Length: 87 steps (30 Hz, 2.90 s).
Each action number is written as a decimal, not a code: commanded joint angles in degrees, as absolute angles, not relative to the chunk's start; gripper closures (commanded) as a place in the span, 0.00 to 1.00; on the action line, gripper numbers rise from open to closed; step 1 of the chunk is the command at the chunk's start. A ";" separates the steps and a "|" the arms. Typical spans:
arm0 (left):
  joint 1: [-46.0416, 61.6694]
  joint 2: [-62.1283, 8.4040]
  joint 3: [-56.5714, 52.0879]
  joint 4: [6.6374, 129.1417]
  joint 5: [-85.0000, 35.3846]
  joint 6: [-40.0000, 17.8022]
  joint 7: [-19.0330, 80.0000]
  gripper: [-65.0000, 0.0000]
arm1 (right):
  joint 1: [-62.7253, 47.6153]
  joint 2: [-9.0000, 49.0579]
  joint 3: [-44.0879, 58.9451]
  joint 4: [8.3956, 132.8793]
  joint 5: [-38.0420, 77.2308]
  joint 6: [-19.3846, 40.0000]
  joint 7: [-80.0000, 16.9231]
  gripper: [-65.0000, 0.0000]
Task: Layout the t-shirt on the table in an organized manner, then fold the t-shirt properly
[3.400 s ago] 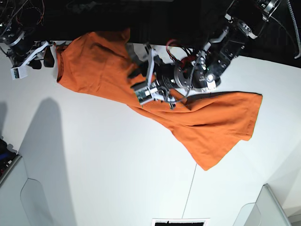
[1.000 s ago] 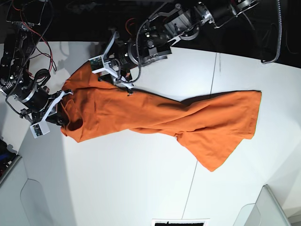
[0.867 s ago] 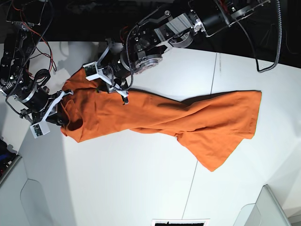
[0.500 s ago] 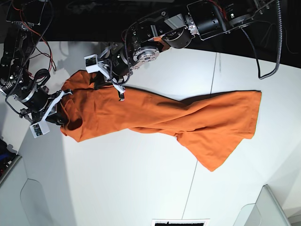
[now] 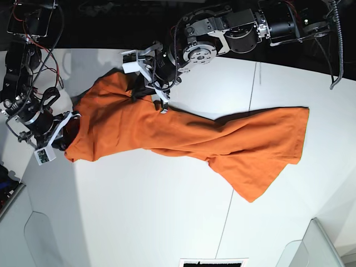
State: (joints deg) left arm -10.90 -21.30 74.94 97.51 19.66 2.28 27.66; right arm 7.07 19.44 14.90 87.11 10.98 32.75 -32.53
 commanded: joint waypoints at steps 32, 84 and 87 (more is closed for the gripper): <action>-5.78 -25.93 74.54 102.43 13.76 -0.32 24.25 0.80 | 19.53 18.72 20.45 76.16 40.58 33.26 -46.92 0.36; -11.66 -40.97 26.13 80.68 -9.89 -8.45 28.16 0.73 | 4.84 19.31 20.36 82.43 39.07 33.39 -46.46 1.00; -11.57 -41.15 26.13 82.81 -9.89 -8.45 28.93 0.73 | 3.20 18.50 20.36 87.22 41.63 33.89 -50.28 1.00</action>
State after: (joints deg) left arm -10.33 -40.16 26.65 81.78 -10.13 -8.88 29.82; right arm 2.72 17.54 20.10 86.37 40.42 33.23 -51.05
